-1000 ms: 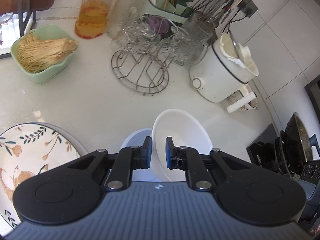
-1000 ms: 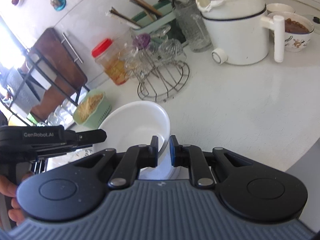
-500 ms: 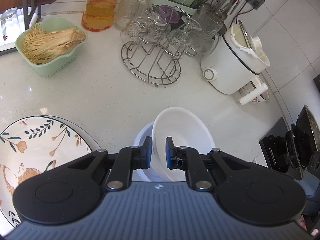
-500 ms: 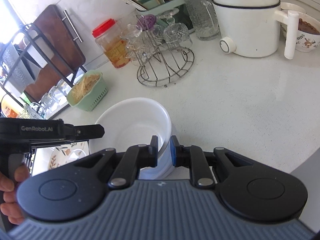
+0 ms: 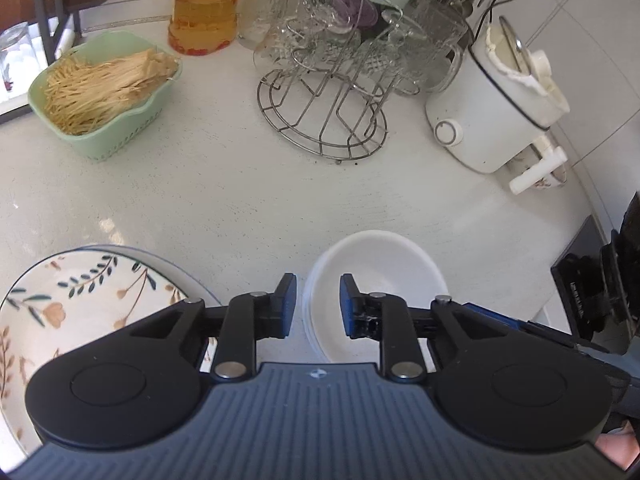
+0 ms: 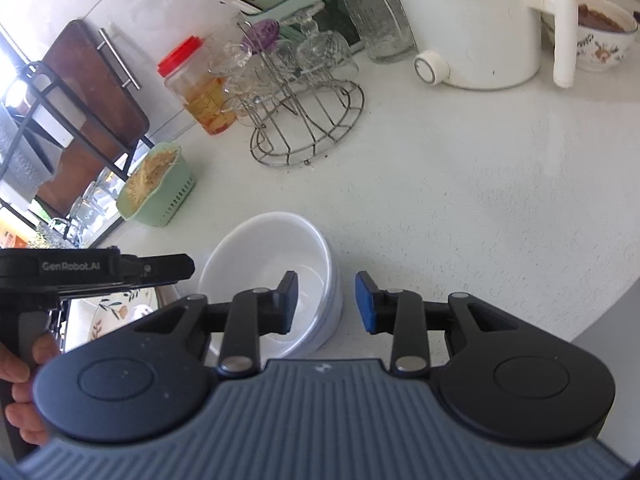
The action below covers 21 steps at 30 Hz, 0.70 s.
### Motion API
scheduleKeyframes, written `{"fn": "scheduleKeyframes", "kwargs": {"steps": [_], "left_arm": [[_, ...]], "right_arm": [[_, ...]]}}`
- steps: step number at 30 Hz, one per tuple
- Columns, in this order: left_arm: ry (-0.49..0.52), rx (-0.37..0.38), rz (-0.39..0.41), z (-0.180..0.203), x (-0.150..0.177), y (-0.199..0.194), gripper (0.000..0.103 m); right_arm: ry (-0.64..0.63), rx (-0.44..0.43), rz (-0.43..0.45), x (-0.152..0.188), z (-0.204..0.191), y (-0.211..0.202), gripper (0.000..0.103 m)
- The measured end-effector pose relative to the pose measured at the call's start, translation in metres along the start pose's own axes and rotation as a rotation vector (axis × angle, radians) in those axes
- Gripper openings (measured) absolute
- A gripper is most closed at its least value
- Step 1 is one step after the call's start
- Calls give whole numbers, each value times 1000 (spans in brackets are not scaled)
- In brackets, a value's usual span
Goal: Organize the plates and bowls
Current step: 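Lift the white ceramic bowl with both tools toward the plate stack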
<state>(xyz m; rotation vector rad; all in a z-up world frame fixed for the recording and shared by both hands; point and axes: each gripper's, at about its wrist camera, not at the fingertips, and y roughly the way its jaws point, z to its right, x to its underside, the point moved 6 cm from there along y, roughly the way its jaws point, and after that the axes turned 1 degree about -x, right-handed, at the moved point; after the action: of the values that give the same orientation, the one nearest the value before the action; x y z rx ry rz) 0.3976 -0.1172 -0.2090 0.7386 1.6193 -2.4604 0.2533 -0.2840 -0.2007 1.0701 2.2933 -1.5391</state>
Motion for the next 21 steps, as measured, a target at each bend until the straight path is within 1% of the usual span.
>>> {"fn": "scheduleKeyframes", "kwargs": {"steps": [3,6,8,9,11,16,21], "left_arm": [[46,-35,-31,1,-1,14,26],[71,-40,-69,2,0,25,26],[79,-38,-81,2,0,29,26],[81,-40,-85,3,0,30,26],[73,-40,-91,3,0,32,26],[61,-35,-106,11,3,40,26],[68,-12,-118,22,8,45,26]], "right_arm": [[27,-13,-27,3,1,9,34],[65,-24,-45,6,3,18,34],[118,-40,-67,7,6,22,27],[133,-41,-71,6,7,24,26],[130,-31,-73,6,8,25,23],[143,-29,-73,7,10,26,19],[135,4,-62,6,15,21,20]]}}
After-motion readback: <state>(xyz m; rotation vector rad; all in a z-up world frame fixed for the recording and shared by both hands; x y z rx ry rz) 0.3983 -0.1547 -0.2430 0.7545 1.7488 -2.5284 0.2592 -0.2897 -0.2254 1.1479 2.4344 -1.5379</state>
